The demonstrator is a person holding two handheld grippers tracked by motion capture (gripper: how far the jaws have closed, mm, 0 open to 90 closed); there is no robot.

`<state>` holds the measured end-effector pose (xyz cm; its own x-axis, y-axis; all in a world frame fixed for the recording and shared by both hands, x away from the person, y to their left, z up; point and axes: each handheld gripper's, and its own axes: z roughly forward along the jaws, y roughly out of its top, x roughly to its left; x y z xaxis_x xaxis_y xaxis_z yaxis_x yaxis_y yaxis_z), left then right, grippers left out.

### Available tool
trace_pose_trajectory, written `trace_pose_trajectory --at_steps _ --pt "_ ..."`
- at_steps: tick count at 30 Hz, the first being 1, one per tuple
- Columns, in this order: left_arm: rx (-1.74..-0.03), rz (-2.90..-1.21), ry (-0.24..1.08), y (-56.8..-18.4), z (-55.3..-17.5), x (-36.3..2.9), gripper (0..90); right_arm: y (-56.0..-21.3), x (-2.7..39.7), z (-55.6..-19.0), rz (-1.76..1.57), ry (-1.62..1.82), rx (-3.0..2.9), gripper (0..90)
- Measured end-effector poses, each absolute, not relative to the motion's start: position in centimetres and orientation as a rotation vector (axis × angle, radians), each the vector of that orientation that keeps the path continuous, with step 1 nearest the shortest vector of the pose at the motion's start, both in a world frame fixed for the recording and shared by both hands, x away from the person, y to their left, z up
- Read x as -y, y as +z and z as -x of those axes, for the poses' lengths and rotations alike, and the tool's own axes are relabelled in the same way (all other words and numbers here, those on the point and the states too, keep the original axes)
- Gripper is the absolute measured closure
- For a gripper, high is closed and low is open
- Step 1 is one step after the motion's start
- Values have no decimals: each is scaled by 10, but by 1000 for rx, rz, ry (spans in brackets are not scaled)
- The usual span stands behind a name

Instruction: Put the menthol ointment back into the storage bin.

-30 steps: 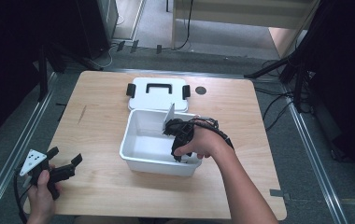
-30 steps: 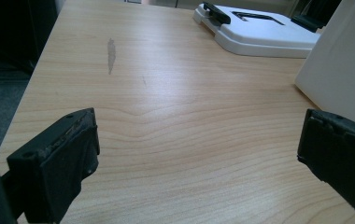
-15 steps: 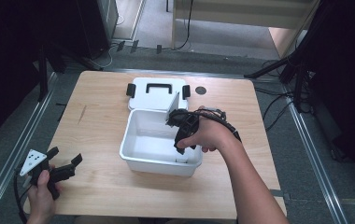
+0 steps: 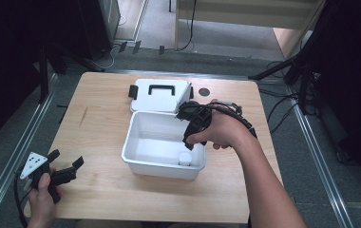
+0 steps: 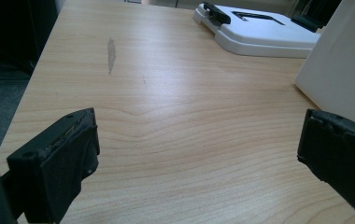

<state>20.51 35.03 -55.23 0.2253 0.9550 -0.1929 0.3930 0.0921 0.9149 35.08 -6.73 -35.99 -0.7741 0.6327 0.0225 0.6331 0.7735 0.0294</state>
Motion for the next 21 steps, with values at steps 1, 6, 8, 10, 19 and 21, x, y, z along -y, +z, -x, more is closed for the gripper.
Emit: trace_pose_trajectory --at_steps 1,6,8,10,19,21 --pt "-1342 -1481 695 -552 -205 -350 0 -359 68 -351 1059 -52 2946 392" --pt "-1341 -1480 697 -552 -205 -350 0 -355 80 -349 1081 -46 2947 383" --pt "-1340 -1480 698 -552 -205 -350 0 -354 84 -348 1088 -39 2946 381" --pt "-1341 -1480 698 -552 -205 -350 0 -353 89 -347 1104 -47 2944 379" --pt "-1341 -1480 697 -552 -205 -350 0 -355 114 -343 1153 -50 2921 376" --pt "-1341 -1480 697 -552 -205 -350 0 -356 123 -343 1173 -53 2910 375"
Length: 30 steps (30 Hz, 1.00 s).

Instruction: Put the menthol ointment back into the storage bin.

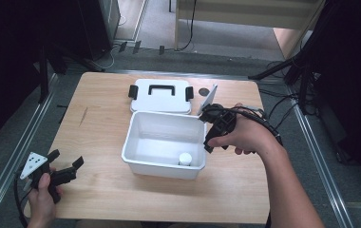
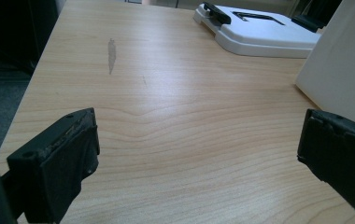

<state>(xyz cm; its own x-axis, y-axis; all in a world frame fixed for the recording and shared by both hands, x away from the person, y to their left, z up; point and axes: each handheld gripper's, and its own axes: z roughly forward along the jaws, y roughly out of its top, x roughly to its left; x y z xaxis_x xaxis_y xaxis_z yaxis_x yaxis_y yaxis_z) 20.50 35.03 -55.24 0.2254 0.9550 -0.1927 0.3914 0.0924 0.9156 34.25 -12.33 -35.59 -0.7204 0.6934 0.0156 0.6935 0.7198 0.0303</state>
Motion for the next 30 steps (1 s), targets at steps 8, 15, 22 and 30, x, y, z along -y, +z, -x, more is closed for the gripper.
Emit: trace_pose_trajectory --at_steps 8,15,22,30 --pt "-1341 -1478 699 -552 -205 -350 0 -358 145 -340 1212 -73 2891 376" --pt "-1338 -1479 704 -553 -205 -350 0 -362 166 -337 1248 -90 2872 376" --pt "-1338 -1482 700 -552 -204 -350 0 -373 185 -334 1272 -109 2853 364" --pt "-1338 -1481 700 -553 -204 -350 0 -391 204 -331 1292 -151 2844 331"
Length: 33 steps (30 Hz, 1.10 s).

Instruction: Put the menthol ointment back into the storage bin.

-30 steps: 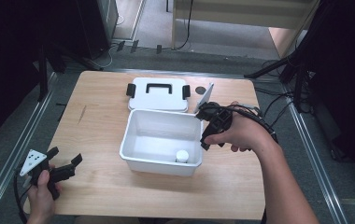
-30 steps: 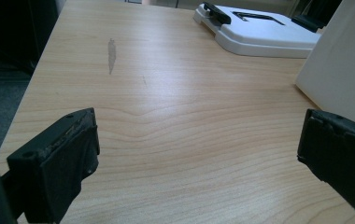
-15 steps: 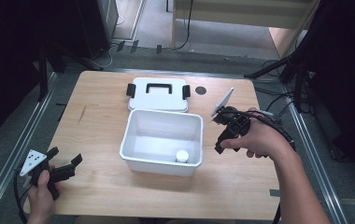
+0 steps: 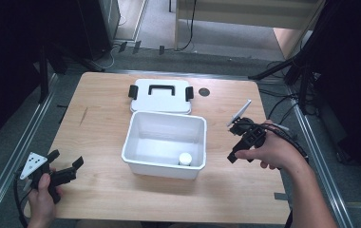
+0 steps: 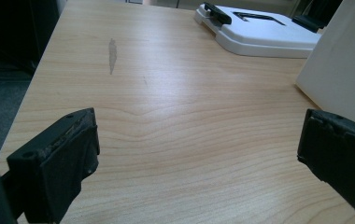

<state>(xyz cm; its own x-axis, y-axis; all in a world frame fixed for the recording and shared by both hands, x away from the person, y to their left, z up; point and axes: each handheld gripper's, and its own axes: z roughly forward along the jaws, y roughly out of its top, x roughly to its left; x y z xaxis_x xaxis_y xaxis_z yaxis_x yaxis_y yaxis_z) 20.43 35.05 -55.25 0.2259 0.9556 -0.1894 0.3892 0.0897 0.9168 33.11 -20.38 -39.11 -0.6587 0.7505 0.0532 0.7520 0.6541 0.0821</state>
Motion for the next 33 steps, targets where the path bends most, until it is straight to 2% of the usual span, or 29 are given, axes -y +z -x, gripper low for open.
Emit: trace_pose_trajectory --at_steps 9,28,33 --pt "-1339 -1481 704 -553 -204 -350 0 -411 224 -324 1361 -248 2837 286" --pt "-1338 -1489 710 -552 -204 -350 0 -471 267 -293 1595 -685 2810 221" --pt "-1337 -1491 712 -552 -204 -349 0 -487 277 -283 1650 -808 2817 181"
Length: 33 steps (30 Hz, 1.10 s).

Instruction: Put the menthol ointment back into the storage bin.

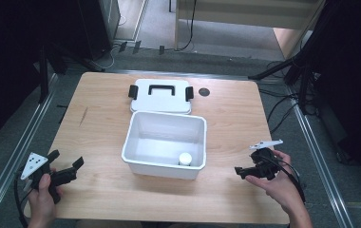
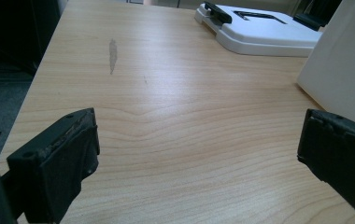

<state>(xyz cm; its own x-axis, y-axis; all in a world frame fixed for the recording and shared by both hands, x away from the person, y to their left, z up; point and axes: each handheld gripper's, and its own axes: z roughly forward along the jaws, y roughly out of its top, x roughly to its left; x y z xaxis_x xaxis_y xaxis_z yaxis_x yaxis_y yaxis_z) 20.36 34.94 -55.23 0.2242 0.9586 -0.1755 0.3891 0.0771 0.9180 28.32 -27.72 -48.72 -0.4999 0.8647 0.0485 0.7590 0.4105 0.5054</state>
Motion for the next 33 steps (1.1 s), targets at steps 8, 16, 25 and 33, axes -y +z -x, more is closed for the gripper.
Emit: trace_pose_trajectory --at_steps 8,16,25,33 --pt "-1339 -1494 714 -552 -204 -349 0 -507 297 -269 -1482 838 -2307 152" --pt "-1337 -1495 715 -552 -203 -349 0 -523 312 -256 -1497 926 -2224 158" --pt "-1337 -1497 715 -552 -203 -348 0 -536 325 -244 -1504 982 -2156 161" --pt "-1340 -1496 714 -552 -203 -348 0 -542 340 -234 -1540 1042 -2071 156"
